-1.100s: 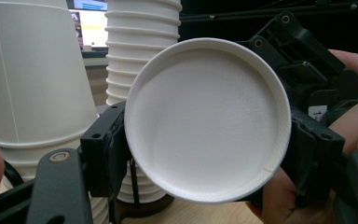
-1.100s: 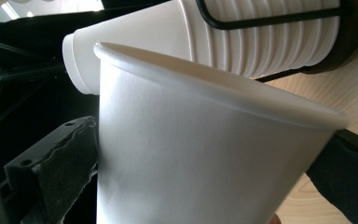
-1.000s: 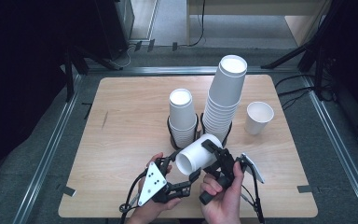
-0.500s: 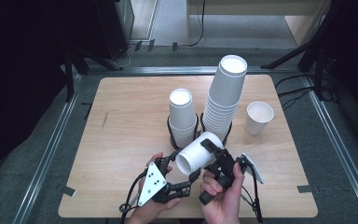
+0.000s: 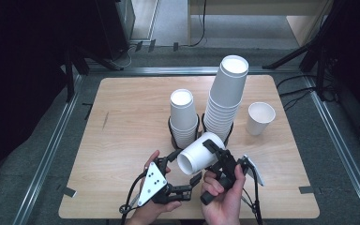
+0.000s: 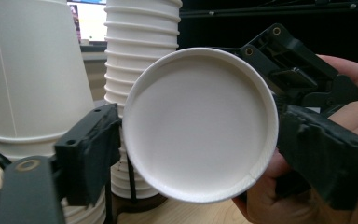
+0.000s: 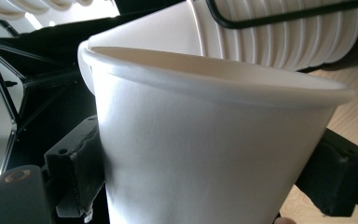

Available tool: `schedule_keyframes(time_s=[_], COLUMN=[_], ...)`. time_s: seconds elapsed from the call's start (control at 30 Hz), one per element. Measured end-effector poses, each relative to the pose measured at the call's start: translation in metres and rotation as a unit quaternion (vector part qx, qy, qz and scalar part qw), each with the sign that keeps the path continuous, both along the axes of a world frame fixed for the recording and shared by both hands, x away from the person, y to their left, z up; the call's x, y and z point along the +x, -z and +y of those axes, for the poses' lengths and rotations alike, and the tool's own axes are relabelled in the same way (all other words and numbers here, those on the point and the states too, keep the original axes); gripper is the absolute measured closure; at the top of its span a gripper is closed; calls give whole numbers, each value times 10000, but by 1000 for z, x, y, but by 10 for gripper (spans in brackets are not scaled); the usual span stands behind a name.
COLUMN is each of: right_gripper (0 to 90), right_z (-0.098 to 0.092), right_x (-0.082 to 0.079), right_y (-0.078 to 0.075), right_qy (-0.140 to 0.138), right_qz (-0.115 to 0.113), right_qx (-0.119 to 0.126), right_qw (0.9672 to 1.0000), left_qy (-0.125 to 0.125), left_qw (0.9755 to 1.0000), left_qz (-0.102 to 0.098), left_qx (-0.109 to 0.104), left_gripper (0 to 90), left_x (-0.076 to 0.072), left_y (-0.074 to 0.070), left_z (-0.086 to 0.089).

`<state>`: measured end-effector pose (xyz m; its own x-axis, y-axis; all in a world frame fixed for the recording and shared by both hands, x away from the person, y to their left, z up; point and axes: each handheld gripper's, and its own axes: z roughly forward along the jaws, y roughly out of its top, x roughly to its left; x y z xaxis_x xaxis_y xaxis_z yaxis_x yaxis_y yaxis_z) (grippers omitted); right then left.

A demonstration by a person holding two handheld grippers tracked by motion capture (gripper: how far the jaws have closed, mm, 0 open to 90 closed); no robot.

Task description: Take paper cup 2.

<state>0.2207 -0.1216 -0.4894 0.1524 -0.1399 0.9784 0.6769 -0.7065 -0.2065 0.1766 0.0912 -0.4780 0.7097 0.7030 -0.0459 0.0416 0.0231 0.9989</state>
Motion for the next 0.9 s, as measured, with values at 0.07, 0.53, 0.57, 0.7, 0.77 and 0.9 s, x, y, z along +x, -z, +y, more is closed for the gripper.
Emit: schedule_keyframes(time_s=[0.07, 0.53, 0.57, 0.7, 0.77, 0.9], right_gripper=[133, 134, 135, 135, 135, 135], right_z=[-2, -18, -20, -25, -27, -34], right_x=[1, -2, -3, -8, -9, -12], right_y=[0, -8, -10, -23, -27, -36], right_qy=[73, 581, 620, 846, 959, 1231], right_qz=[-24, -428, -493, -903, -1042, -1253], right_qx=[6, -558, -648, -1157, -1333, -1877], right_qw=[10000, 9958, 9947, 9856, 9809, 9664], left_qy=[28, 110, 106, 119, 122, 157], left_qw=[10000, 9994, 9994, 9993, 9994, 9993], left_qz=[52, 331, 336, 346, 336, 347], left_qx=[-7, 10, -7, 6, 20, 14], left_gripper=[131, 98, 98, 98, 98, 98], left_x=[0, 1, 1, 1, 1, 0], left_y=[0, -3, -3, -3, -3, -4], left_z=[1, 2, 2, 2, 1, 0])
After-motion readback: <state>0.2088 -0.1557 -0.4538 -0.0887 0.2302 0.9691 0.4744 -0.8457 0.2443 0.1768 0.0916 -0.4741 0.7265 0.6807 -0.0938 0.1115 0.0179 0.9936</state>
